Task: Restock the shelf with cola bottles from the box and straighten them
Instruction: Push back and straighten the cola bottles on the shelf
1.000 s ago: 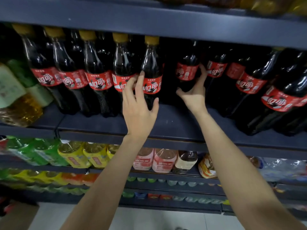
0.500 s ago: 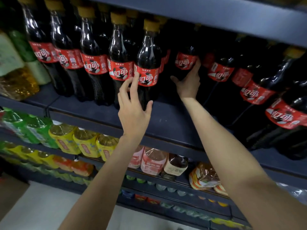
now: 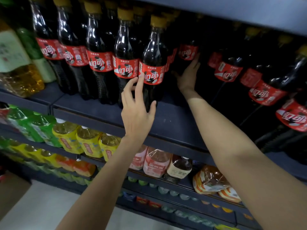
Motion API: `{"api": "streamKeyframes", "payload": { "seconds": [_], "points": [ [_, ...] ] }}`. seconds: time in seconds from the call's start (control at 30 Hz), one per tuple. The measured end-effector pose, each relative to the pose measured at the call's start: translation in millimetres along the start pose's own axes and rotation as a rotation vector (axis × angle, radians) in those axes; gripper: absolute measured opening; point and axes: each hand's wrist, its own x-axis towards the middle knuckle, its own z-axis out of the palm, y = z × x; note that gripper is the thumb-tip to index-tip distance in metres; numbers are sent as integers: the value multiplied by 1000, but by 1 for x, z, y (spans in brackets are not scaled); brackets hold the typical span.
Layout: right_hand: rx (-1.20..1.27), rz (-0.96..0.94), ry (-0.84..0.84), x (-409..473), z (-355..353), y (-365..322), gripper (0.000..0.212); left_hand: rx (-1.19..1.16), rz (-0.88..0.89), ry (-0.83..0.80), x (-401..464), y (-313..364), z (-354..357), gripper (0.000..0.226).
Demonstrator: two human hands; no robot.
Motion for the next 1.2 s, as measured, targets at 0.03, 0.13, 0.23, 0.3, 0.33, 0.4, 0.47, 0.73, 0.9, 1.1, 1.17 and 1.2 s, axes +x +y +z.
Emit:
{"api": "streamKeyframes", "payload": {
  "seconds": [0.03, 0.13, 0.23, 0.3, 0.33, 0.4, 0.47, 0.73, 0.9, 1.1, 1.17, 1.2],
  "points": [
    [-1, 9, -38, -4, -3, 1, 101, -10, 21, 38, -3, 2, 0, 67],
    [-98, -35, -75, -26, -20, 0, 87, -162, 174, 141, -9, 13, 0, 48],
    [-31, -174, 91, -56, -48, 6, 64, -407, 278, 55, -11, 29, 6, 38],
    [24, -266, 252, -78, -68, 13, 48, -508, 245, -66, -8, 40, 15, 35],
    [7, -291, 343, -87, -77, 16, 42, -543, 210, -134, -4, 45, 22, 35],
    [-85, -287, 510, -96, -89, 21, 36, -600, 91, -253, 13, 54, 48, 39],
    [-133, -227, 581, -91, -92, 27, 43, -661, -43, -317, 36, 58, 82, 45],
    [-308, -34, 480, -69, -75, 44, 82, -798, -161, -662, 80, 65, 191, 74],
    [-160, -25, 375, -70, -76, 53, 89, -746, -81, -809, 90, 65, 209, 84],
    [-104, -75, 341, -78, -85, 52, 92, -577, -64, -458, 62, 69, 176, 80],
    [-100, -104, 326, -88, -92, 50, 94, -478, -119, -332, 48, 70, 158, 81],
    [-108, -111, 316, -93, -95, 49, 96, -437, -126, -270, 41, 69, 149, 81]
  ]
}}
